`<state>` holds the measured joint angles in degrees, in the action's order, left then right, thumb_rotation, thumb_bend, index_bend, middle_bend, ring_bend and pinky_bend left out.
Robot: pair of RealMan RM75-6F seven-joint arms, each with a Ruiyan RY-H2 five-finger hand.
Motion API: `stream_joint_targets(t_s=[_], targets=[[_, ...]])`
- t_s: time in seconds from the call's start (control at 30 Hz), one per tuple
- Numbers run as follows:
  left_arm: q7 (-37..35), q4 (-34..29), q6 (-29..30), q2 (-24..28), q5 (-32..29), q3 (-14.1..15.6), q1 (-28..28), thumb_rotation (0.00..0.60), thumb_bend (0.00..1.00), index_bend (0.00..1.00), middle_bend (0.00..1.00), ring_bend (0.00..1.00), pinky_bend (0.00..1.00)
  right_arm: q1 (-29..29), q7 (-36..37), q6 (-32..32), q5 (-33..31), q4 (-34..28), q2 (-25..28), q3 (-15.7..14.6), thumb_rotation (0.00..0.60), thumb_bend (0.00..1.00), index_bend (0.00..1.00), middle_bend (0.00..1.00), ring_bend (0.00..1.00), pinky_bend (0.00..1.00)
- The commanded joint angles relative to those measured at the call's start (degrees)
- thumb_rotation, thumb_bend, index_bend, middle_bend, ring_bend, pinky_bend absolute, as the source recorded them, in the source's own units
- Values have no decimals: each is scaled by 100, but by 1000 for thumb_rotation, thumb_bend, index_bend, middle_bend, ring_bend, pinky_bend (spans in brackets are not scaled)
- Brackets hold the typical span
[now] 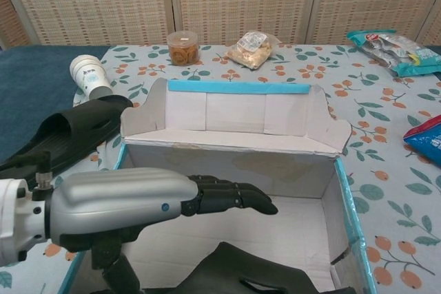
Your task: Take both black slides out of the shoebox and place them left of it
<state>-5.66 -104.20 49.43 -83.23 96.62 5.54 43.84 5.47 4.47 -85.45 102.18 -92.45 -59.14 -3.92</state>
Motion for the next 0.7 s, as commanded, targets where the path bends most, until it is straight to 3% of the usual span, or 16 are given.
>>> stream_joint_targets(t_s=[0.03,0.43,0.7], targets=[[139,56,51,-9,-97,-70,-15,600,330,16,0,0,61,352,-284,282,375,133,-78,56,600,193,0,0,0,0],[277,37,225,101,-115,27,-124,600,328,19,0,0,62,1458,-1802,1483,1613,-170,-75,11,600,193,0,0,0,0],[498,10,413,236,-115,85,-256,600,332,21,0,0,71,1934,-2278,2271,1669,-468,-213,35,600,193,0,0,0,0]])
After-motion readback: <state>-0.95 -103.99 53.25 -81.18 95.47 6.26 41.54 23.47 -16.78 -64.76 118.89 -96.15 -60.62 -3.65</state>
